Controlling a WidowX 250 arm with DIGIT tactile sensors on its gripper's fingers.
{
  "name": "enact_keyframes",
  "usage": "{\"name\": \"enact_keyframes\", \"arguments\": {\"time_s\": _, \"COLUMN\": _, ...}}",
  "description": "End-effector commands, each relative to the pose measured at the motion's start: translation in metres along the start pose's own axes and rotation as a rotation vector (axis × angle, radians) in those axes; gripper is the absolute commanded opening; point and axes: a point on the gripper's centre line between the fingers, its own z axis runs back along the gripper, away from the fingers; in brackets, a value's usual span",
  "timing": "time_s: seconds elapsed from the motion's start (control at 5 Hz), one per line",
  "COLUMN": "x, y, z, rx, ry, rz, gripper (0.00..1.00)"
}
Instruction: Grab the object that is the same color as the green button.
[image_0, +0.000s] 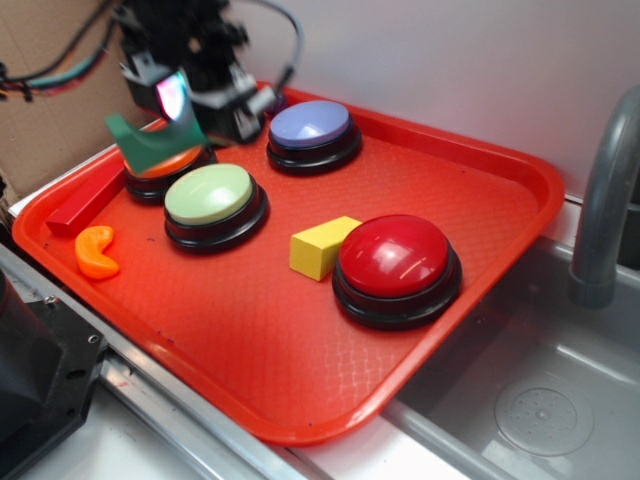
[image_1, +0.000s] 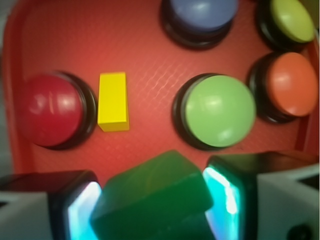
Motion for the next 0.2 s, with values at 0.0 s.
{"name": "enact_keyframes", "arguments": {"time_s": 0.0, "x": -0.0027, "y": 0.0122, "z": 0.0204, "rx": 0.025, "ry": -0.147, "rz": 0.057, "gripper": 0.0}}
